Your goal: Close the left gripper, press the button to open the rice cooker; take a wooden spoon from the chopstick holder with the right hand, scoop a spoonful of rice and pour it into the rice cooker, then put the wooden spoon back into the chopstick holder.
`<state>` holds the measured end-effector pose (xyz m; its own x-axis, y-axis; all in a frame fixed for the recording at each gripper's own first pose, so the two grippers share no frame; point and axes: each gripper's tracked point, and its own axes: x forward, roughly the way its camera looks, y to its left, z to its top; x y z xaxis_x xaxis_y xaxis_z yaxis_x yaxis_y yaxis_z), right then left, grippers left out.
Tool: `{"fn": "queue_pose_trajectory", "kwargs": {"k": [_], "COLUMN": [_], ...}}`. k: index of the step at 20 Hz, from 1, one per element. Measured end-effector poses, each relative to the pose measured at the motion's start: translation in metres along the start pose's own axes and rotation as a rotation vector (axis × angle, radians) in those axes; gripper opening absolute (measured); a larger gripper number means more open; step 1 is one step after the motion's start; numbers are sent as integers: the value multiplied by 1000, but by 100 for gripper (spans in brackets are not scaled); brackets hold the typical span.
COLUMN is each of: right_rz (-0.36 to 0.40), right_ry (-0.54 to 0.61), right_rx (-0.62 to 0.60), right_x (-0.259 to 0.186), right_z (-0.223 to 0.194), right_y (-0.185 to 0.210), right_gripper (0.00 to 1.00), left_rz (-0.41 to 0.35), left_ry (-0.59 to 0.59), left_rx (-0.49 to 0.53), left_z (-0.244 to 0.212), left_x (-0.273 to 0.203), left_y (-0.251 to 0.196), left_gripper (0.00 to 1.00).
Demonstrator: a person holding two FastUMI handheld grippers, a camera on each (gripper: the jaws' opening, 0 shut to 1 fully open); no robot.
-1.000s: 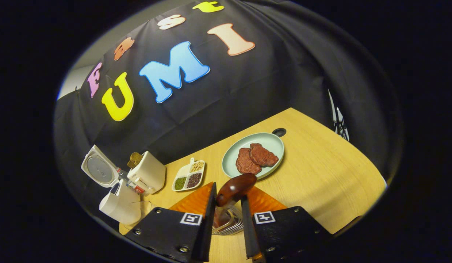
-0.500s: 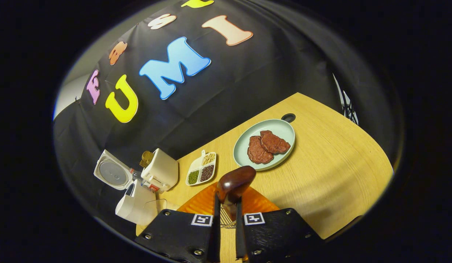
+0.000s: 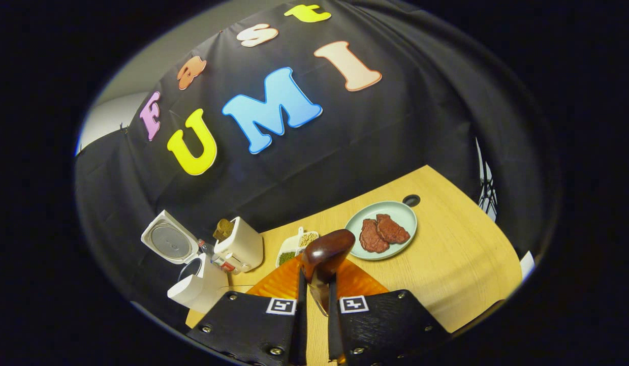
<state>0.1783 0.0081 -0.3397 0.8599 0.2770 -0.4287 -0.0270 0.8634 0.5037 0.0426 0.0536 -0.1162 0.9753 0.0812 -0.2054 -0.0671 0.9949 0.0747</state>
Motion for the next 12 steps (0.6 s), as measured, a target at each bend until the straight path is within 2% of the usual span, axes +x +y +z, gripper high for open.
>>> {"fn": "queue_pose_trajectory", "kwargs": {"k": [4, 9, 12], "right_rz": [-6, -26, -10], "right_ry": [-48, -75, -107], "right_rx": [-38, -95, -146], "right_x": [-51, -99, -114], "right_z": [17, 10, 6], "right_y": [41, 110, 166], "right_gripper": [17, 17, 17], "left_rz": [-51, -131, -142], "left_ry": [-23, -82, -99], "left_rx": [-88, -152, -194], "left_z": [-3, 8, 6], "left_x": [0, 8, 16], "left_y": [36, 90, 127], "left_gripper": [83, 82, 94]}}
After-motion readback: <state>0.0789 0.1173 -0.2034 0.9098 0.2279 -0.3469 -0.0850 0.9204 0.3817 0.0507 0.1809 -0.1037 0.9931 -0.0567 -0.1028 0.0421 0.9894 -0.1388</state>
